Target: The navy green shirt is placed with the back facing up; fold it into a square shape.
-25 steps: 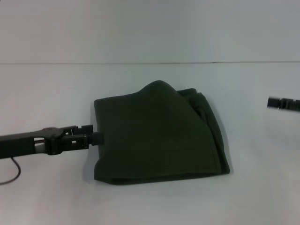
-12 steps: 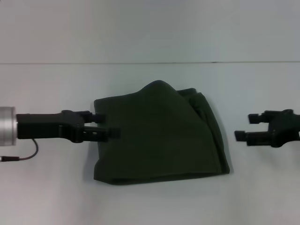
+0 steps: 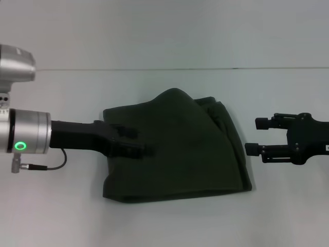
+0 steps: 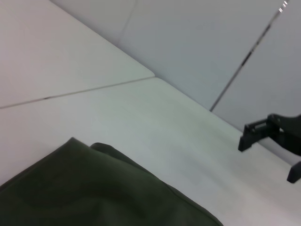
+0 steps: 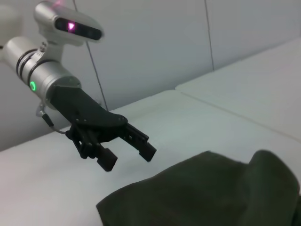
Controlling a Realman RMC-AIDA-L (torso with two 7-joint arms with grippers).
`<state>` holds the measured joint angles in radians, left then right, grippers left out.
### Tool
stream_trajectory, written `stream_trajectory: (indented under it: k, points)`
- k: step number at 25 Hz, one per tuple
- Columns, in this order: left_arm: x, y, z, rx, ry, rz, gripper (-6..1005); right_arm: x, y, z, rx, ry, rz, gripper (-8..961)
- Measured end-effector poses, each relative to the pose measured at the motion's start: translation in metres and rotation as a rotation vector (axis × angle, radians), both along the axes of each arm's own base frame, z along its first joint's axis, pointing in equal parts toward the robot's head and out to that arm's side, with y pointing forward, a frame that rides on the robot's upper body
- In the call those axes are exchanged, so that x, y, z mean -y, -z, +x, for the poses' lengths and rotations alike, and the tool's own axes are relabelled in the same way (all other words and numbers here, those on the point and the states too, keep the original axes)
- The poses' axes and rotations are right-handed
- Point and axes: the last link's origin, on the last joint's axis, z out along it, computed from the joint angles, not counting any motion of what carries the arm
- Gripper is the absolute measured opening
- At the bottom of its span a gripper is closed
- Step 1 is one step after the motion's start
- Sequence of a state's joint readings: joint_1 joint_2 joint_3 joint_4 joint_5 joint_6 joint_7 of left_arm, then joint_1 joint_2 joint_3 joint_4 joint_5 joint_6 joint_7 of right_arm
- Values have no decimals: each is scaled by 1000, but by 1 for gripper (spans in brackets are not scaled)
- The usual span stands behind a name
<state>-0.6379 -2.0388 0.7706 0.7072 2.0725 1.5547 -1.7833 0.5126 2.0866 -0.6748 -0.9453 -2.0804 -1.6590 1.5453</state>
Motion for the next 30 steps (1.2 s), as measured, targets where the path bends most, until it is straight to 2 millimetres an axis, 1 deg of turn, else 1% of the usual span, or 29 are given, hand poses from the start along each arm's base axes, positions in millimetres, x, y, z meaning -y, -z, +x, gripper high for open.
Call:
stream_trajectory:
  k: [6, 14, 19, 30]
  points:
    - [-3, 7, 5, -8, 6, 0, 946, -1, 6, 1, 5, -29, 9, 835]
    - [0, 16, 9, -44, 36, -39, 945, -8, 3, -2, -8, 21, 8, 834]
    - [4, 16, 13, -39, 93, -45, 945, -12, 4, -4, -1, 20, 15, 834]
    - [1, 11, 15, -12, 82, -21, 945, -9, 9, -5, -4, 12, -11, 835]
